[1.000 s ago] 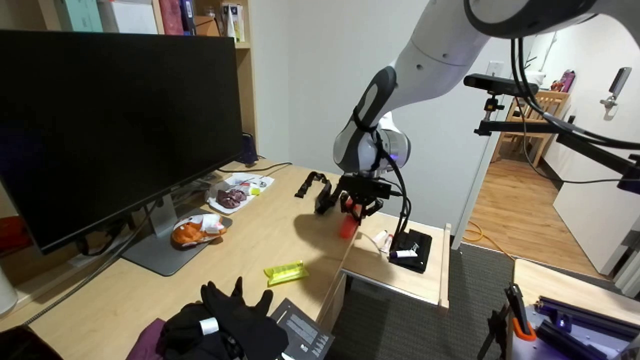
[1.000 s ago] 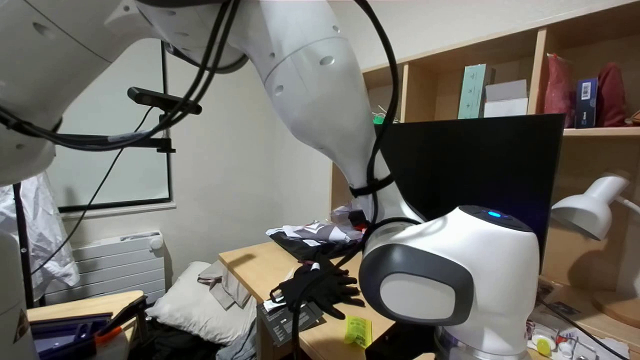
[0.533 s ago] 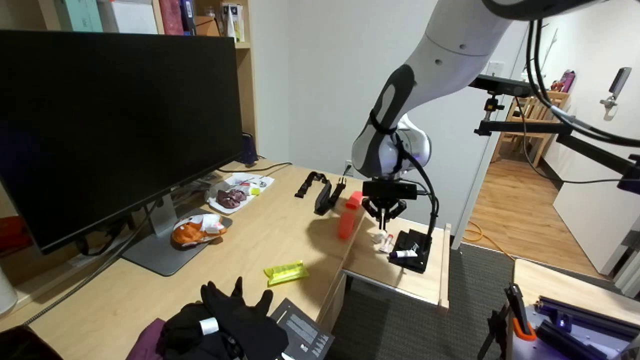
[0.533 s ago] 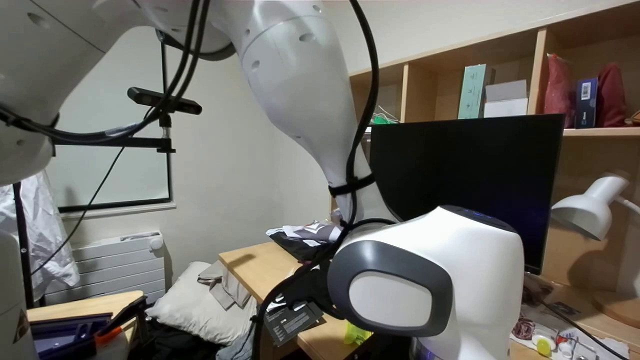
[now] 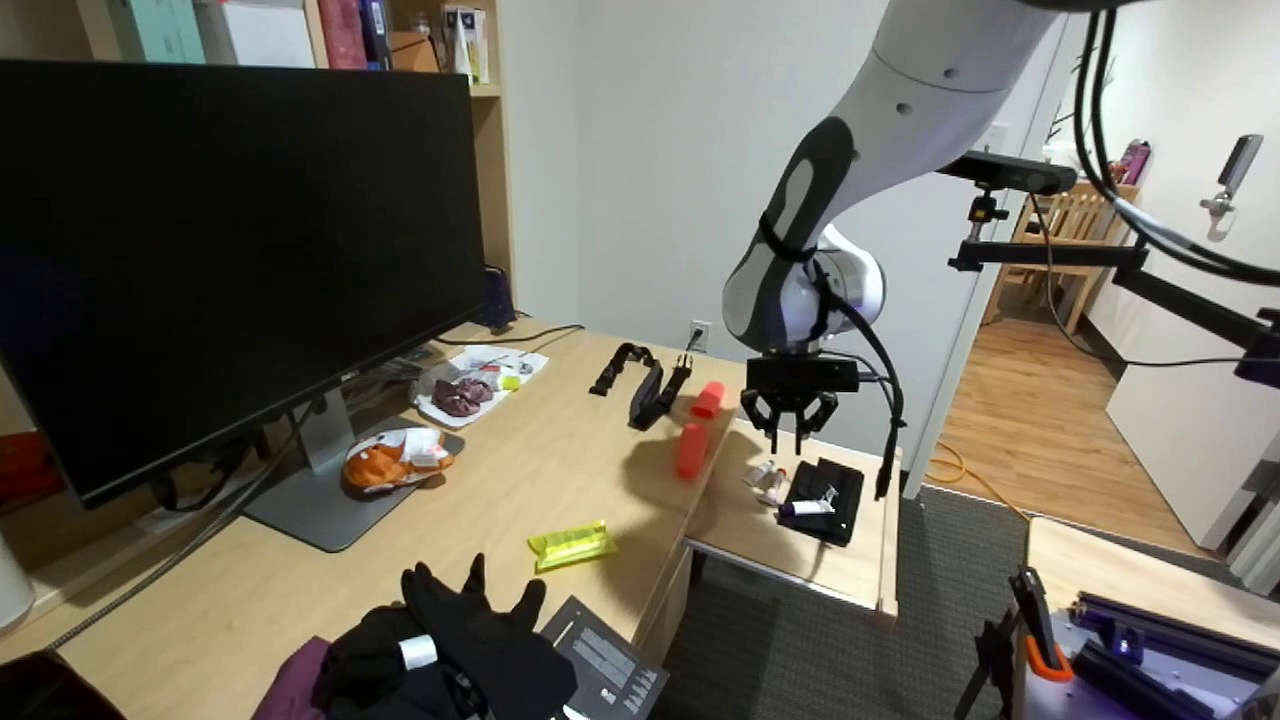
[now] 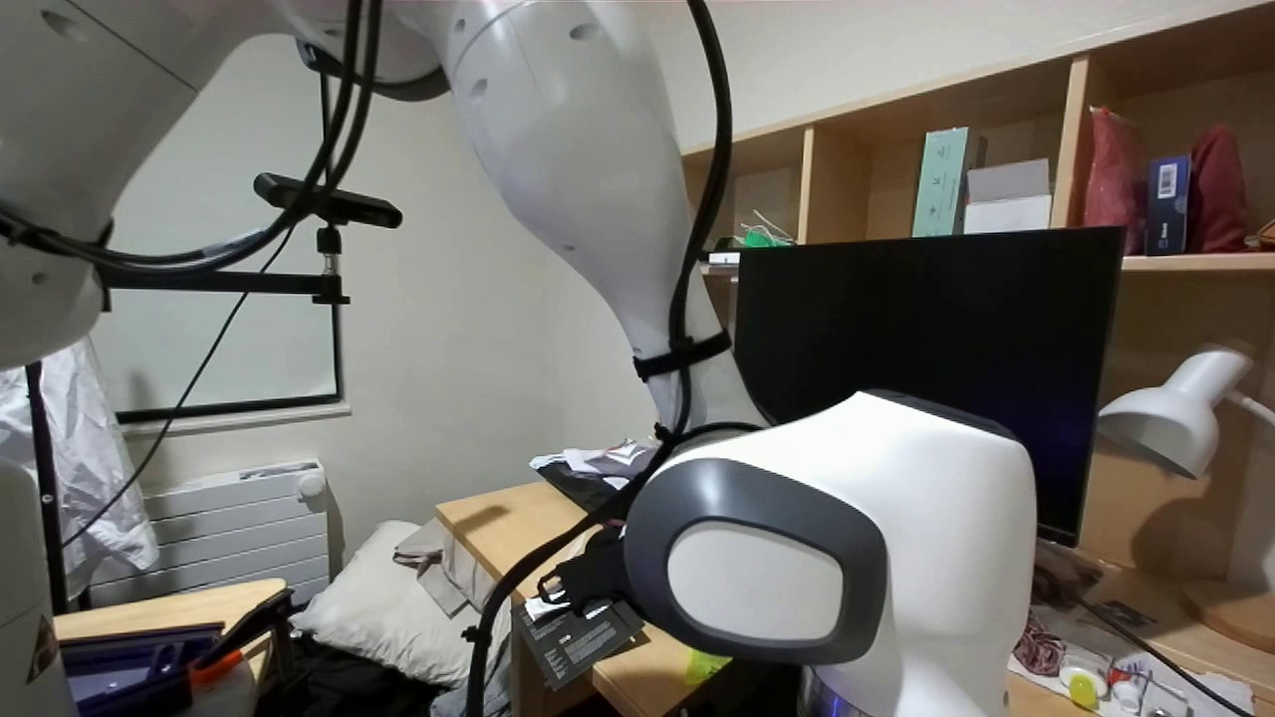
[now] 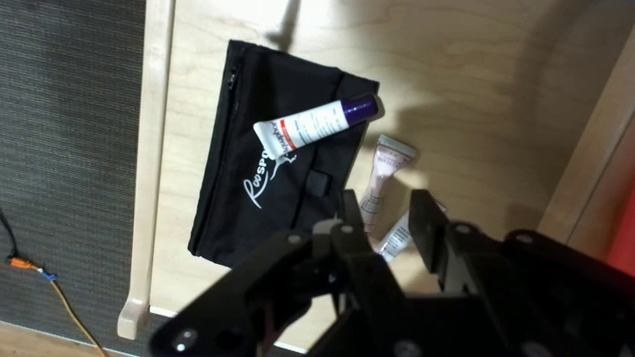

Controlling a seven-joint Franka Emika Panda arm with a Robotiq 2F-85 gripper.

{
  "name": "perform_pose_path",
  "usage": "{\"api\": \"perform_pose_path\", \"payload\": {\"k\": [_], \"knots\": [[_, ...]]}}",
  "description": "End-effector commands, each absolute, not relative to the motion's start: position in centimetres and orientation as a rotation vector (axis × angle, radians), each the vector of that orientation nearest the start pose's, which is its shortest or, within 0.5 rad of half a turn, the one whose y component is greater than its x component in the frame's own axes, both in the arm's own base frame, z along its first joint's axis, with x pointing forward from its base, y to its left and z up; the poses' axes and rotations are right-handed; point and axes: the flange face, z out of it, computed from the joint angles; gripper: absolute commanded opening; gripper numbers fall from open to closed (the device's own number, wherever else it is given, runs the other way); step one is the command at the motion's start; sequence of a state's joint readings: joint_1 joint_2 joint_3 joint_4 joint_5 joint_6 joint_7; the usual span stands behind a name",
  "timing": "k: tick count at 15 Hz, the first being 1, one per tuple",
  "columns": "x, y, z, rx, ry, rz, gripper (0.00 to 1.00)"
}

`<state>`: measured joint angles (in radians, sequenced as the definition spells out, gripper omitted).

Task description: Pick the orange object and put it on the drawer tray

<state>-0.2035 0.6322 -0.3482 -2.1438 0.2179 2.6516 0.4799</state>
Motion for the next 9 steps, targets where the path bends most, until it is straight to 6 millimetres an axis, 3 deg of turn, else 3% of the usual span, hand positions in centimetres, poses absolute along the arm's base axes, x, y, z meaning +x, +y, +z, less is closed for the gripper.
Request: {"api": "perform_pose_path", "payload": {"k": [1, 6, 9], "knots": [[46.3, -29.1, 12.8, -2.694, 1.768, 0.070, 0.63], [48.8, -26.6, 12.9, -2.667, 1.724, 0.047, 0.95], [50.4, -25.1, 12.5, -2.659, 1.688, 0.024, 1.00]]}}
